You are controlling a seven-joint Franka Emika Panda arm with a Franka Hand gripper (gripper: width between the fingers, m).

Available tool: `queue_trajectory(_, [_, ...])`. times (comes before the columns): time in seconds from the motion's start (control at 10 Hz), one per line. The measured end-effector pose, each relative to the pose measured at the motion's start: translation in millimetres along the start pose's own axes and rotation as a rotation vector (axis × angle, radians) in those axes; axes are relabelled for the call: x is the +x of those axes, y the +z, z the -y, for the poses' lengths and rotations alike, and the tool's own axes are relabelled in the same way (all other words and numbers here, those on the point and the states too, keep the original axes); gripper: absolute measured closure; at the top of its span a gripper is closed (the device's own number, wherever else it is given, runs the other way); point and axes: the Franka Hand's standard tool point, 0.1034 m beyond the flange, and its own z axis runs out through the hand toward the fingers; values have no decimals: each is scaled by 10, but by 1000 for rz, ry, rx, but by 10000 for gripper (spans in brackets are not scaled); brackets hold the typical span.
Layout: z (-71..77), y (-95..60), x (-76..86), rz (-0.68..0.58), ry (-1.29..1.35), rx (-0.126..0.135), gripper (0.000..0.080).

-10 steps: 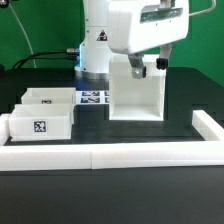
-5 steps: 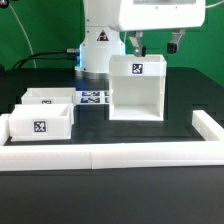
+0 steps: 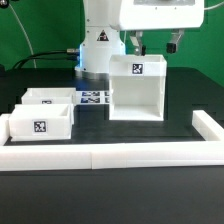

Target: Assemble drawer

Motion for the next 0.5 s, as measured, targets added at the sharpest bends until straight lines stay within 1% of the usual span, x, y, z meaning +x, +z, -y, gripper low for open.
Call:
queue_trajectory(0.1, [5,-5,-10,-2,24,-1,150])
queue_trajectory(0.2, [55,-20,-104,-10,184,-8,150])
queue_trajectory(0.3, [163,2,-231,-20,316,-10,150])
queue_trajectory(0.5, [341,94,-309,3,494,-10,150])
